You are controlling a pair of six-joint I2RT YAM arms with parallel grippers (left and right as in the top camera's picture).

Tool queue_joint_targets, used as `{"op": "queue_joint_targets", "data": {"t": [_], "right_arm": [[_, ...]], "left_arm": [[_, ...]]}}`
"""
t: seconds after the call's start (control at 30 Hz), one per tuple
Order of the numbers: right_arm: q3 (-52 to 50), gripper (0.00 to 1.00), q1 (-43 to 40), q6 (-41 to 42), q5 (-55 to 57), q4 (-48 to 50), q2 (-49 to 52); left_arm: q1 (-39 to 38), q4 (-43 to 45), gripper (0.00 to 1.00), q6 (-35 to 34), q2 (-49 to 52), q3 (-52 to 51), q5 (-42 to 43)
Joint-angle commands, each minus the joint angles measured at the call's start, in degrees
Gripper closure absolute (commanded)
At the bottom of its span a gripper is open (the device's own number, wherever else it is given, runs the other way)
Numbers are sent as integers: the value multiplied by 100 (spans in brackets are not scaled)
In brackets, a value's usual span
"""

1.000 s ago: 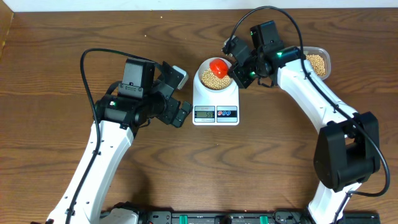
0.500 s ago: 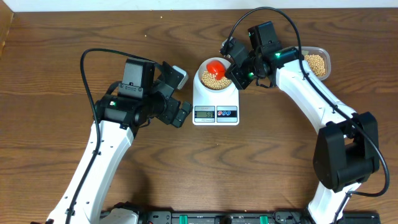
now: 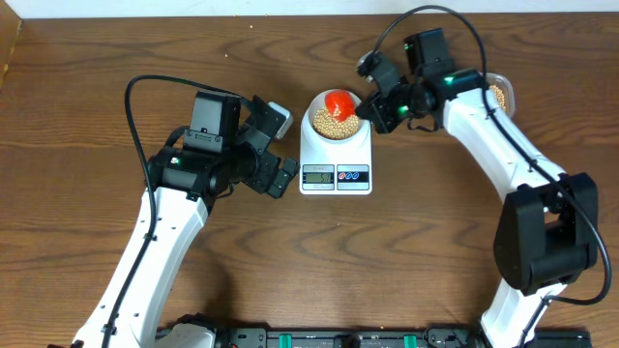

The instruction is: Scoop item into bowl and weigh 50g on scale

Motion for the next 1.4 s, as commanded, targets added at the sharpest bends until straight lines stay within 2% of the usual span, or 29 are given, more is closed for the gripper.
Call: {"op": "queue_joint_targets", "data": {"t": [0.0, 0.27, 0.7, 1.07, 1.23, 1.33, 1.37], "right_arm": [[76, 99, -192, 105, -651, 15, -197], [76, 99, -463, 101, -1467, 17, -199], [79, 99, -577, 59, -1878, 164, -306], [79, 99, -1530, 55, -1950, -192, -1163], [79, 99, -2210, 57, -1515, -501, -1451], [79, 99, -2531, 59, -658, -741, -1493], [76, 99, -2645, 59, 155, -927, -1488]], "left_arm": [[15, -20, 2, 94, 42, 72, 70], [15, -20, 2, 96, 42, 72, 70], [15, -20, 2, 94, 42, 72, 70], [15, -20, 2, 94, 42, 72, 70], [15, -20, 2, 94, 42, 72, 70], [15, -20, 2, 94, 42, 72, 70], [15, -20, 2, 94, 42, 72, 70]]}}
